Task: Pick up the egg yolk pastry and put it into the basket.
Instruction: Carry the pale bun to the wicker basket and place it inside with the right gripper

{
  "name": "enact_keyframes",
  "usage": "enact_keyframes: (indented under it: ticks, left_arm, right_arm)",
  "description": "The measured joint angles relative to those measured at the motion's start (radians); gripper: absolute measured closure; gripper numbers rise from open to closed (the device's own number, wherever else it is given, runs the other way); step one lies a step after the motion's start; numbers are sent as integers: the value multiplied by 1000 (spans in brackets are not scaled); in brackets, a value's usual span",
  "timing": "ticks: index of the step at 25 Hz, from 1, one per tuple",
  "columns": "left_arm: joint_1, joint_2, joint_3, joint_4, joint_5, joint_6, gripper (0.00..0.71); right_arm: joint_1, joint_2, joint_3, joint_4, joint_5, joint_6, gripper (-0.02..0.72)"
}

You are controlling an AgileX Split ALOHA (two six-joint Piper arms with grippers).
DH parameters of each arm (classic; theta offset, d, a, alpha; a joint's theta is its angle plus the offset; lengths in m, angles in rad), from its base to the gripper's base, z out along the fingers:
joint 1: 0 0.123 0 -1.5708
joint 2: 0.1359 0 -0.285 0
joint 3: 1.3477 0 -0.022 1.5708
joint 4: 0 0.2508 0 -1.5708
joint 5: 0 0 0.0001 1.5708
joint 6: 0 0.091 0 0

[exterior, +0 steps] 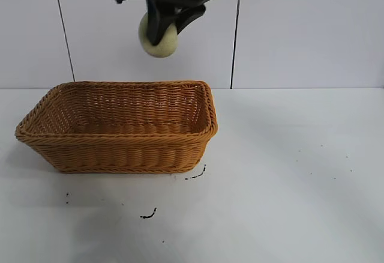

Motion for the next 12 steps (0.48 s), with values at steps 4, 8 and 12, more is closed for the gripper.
enact_keyframes:
  ticks: [4, 8, 12]
  left_arm:
    - [0, 0, 0, 0, 0, 0, 14]
    - [0, 0, 0, 0, 0, 0, 14]
    - [0, 0, 0, 0, 0, 0, 14]
  right_arm:
    - [17, 87, 0, 11, -86, 0, 535]
    - [17, 172, 0, 10, -174, 1, 535]
    - [17, 243, 0, 10, -238, 9, 535]
